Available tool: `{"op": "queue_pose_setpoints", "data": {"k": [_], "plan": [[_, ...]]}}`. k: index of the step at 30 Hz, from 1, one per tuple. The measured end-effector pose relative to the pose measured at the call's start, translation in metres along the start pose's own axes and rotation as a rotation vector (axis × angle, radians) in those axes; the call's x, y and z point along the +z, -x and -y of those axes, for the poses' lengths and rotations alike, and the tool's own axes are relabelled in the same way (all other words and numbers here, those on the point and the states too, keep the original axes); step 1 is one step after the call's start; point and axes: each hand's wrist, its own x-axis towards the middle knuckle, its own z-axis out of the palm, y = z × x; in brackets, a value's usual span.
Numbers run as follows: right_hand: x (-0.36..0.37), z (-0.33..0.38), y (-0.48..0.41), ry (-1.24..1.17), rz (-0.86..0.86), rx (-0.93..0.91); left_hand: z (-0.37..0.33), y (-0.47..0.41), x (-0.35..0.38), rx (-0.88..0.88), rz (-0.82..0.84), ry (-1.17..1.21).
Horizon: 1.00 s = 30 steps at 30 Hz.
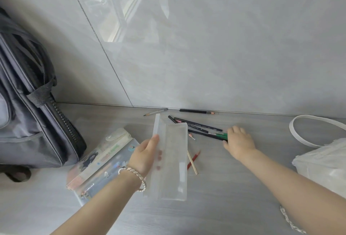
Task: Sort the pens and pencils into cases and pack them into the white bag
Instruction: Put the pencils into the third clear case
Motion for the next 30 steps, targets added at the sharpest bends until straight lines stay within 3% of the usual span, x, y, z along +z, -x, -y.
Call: {"op": "queue_pose_setpoints", "data": {"k": [3,11,16,19,23,25,30], "plan": [[0.009,0.006,0.001,0.109,0.022,-0.046,0.002,-0.002,0.001,-0.006,0.002,0.013],[0.009,0.013,0.011,0.096,0.183,0.014,0.004,0.001,0.001,-0.035,-0.001,0.071],[-0.001,0.007,0.031,-0.017,0.231,-0.113,0.009,0.004,-0.002,-0.035,0.003,0.046],[-0.024,0.003,0.044,-0.149,0.071,-0.295,0.011,0.001,-0.004,-0.065,0.014,-0.002],[-0.058,0.000,0.050,0.027,-0.509,-0.757,0.010,0.003,-0.004,-0.097,0.077,-0.046],[-0.074,0.002,0.051,0.098,-0.605,-0.920,0.007,0.008,-0.002,-0.082,0.095,-0.046],[-0.082,0.038,0.066,0.256,-0.644,-1.260,-0.001,0.025,0.007,-0.001,0.190,-0.014]]}}
